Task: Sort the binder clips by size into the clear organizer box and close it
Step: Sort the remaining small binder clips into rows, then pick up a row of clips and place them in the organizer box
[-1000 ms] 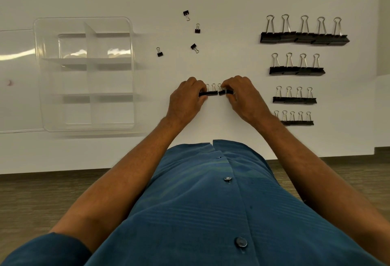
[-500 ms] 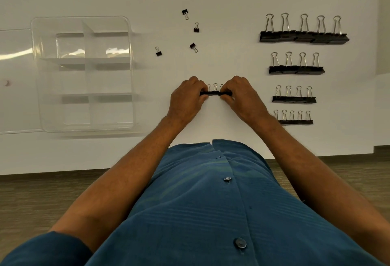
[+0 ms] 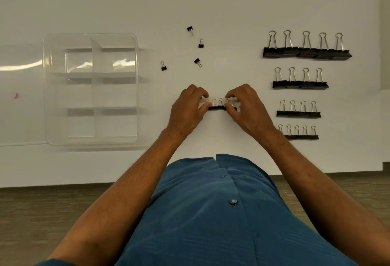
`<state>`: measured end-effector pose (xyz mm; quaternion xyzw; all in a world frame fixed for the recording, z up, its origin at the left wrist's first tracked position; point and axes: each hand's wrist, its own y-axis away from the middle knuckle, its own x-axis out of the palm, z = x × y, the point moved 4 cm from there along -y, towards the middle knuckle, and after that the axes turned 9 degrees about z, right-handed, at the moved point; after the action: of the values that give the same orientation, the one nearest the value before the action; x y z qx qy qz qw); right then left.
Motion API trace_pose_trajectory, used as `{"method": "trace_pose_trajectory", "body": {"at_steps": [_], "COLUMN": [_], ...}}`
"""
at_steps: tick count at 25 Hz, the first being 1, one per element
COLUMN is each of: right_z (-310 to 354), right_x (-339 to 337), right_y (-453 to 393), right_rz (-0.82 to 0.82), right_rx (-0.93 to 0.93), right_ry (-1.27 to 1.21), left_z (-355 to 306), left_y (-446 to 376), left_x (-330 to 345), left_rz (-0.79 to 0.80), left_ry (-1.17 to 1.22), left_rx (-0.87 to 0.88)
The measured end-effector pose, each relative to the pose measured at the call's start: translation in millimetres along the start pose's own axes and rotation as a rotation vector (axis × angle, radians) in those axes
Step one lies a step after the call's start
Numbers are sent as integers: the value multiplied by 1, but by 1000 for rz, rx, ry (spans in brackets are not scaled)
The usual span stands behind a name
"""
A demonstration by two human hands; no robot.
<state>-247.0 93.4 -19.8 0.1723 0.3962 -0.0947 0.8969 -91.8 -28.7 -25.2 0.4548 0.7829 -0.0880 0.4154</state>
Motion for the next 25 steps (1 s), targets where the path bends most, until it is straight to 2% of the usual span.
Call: {"method": "trace_pose_trajectory", "body": {"at_steps": [3, 5, 7, 9, 13, 18, 21, 25], "right_z": [13, 27, 39, 47, 52, 51, 47, 32], "right_x": [-7, -9, -9, -9, -3, 10, 15, 15], "right_y": [-26, -54, -87, -120, -172, -192, -177, -143], "right_rz": [-47, -33, -10, 15, 93, 229, 193, 28], "right_rx": [-6, -36, -49, -27, -24, -131, -210, -257], "right_ry": [-54, -40, -23, -43, -19, 253, 346, 376], "left_z": [22, 36, 44, 44, 44, 48, 49, 47], "left_y": [-11, -23, -34, -41, -43, -51, -60, -67], "left_x": [-30, -42, -44, -42, -35, -38, -43, -43], "left_rz": [-281, -292, -211, -168, -186, -193, -200, -186], "left_ry": [-42, -79, -97, -146, -159, -73, -27, 5], "left_rx": [-152, -288, -367, -355, -291, -220, -177, -161]}}
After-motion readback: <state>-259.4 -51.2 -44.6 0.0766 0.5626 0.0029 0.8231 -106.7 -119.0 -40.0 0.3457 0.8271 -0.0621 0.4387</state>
